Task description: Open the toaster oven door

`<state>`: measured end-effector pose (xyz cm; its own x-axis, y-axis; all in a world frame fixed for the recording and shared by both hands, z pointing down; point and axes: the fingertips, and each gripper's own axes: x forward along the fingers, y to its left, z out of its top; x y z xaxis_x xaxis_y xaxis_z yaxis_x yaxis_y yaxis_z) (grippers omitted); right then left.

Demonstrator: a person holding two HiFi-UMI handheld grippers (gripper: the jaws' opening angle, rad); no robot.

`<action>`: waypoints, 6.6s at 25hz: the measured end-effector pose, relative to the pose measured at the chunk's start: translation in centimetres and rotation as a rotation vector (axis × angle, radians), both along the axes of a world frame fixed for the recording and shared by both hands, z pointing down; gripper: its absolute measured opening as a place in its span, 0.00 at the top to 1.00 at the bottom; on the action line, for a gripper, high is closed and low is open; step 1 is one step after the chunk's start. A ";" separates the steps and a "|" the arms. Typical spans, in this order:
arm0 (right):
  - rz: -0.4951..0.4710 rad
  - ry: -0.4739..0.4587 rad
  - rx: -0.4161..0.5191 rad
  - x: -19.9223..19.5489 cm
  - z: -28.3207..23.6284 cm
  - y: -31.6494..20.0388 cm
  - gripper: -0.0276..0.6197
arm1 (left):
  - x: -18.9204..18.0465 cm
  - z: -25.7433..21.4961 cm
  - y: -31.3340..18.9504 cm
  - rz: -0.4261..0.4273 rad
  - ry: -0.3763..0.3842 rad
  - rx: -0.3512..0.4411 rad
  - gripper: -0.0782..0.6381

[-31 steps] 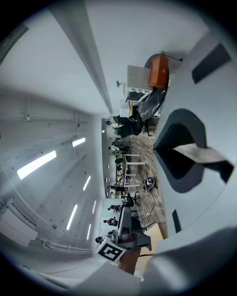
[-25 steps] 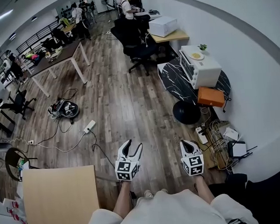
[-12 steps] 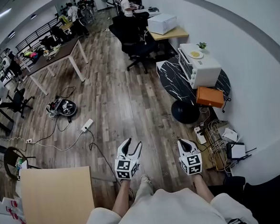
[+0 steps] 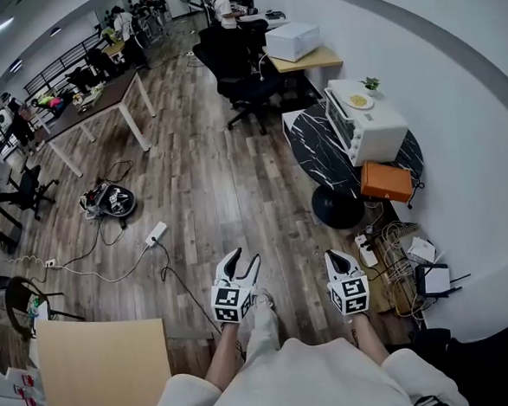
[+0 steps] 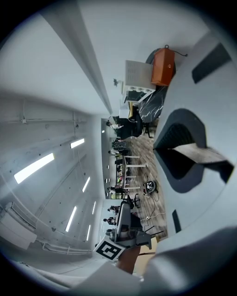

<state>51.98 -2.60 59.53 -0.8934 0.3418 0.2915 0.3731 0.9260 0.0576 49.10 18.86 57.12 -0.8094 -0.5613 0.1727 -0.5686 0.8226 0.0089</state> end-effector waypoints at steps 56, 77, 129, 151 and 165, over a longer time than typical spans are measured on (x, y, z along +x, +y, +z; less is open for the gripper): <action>0.052 0.074 0.018 -39.1 2.5 8.2 0.94 | -40.3 2.6 7.2 0.091 0.056 -0.005 0.61; -0.036 0.040 0.019 -61.9 0.2 3.6 0.94 | -60.6 1.9 1.9 0.030 0.072 -0.018 0.61; 0.683 0.079 -0.051 -74.0 1.4 -15.6 0.94 | -83.6 2.3 -26.8 0.826 0.076 -0.069 0.61; 1.227 0.087 -0.050 -54.2 1.5 -19.3 0.94 | -69.9 3.0 -38.3 1.324 0.091 -0.078 0.61; 1.281 0.092 -0.068 -50.2 2.1 -17.9 0.94 | -66.3 3.2 -38.9 1.338 0.268 -0.018 0.61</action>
<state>1.80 -20.50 61.62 -0.5712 -0.7250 0.3849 -0.7807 0.6246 0.0179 -17.23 -19.99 60.27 0.4059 -0.8783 0.2527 -0.9059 -0.3499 0.2386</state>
